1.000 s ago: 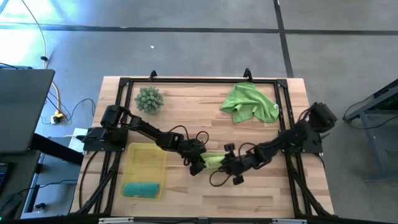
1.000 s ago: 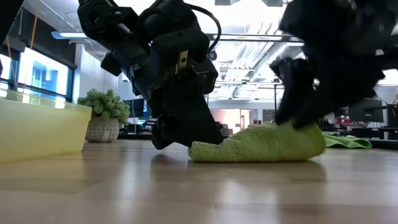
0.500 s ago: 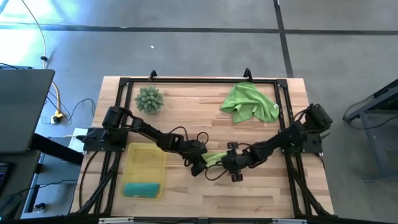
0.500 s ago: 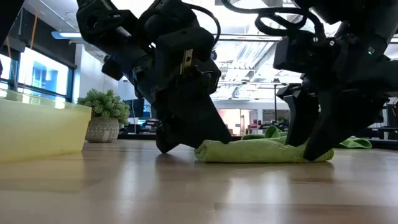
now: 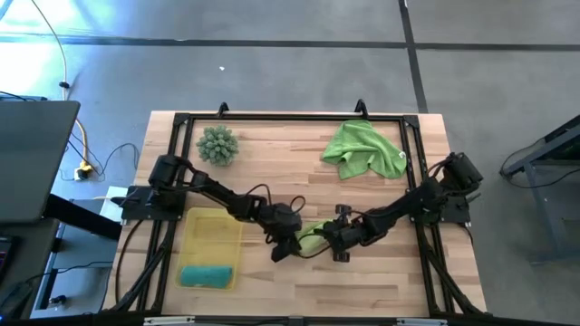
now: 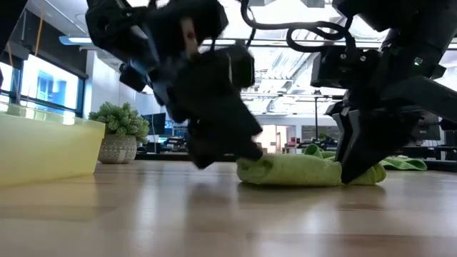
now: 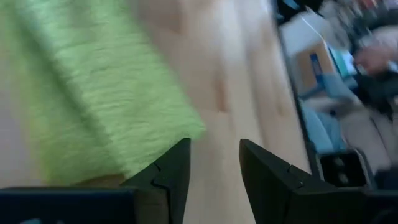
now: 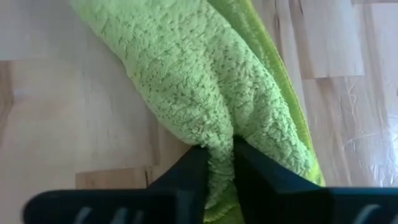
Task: Roll microfiber towels into tight, uniform cylinder then place into a basket
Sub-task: Roll the light green towel, then put the light green towel into the yellow bin
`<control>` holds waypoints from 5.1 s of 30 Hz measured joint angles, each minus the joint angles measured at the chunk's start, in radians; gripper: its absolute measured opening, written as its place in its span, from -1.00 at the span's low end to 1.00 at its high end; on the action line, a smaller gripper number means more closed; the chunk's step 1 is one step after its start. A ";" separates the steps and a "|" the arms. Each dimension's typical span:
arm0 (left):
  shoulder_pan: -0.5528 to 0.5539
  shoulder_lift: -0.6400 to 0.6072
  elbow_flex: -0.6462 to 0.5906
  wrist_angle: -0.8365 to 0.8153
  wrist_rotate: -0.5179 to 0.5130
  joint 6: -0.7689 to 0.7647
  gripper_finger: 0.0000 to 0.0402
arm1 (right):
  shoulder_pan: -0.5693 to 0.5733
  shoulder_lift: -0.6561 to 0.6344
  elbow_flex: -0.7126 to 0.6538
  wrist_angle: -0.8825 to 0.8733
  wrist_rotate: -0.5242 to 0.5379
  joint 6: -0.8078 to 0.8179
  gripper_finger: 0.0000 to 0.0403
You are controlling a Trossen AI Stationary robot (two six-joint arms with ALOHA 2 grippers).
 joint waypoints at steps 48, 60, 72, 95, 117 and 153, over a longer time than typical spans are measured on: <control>-0.152 -0.019 0.005 0.087 -0.704 0.757 -0.12 | -0.318 -0.038 -0.013 0.062 -0.685 0.131 -0.97; -0.085 0.023 0.005 0.036 -0.589 0.467 -0.24 | -0.318 -0.038 -0.012 0.066 -0.685 0.097 -0.95; -0.001 0.022 0.007 -0.059 -0.334 0.048 -0.95 | -0.304 -0.067 0.000 0.033 -0.680 -0.044 -0.69; 0.030 0.021 0.006 -0.147 -0.298 -0.165 -0.92 | -0.019 -0.156 -0.024 0.187 -0.090 -0.662 -0.31; 0.034 0.021 0.005 -0.143 -0.265 -0.181 -0.91 | -0.025 -0.020 -0.009 0.278 0.017 -0.610 -0.04; 0.093 -0.223 0.003 -0.259 -0.255 0.441 -0.42 | -0.277 0.007 -0.008 0.214 -0.387 -0.205 -0.52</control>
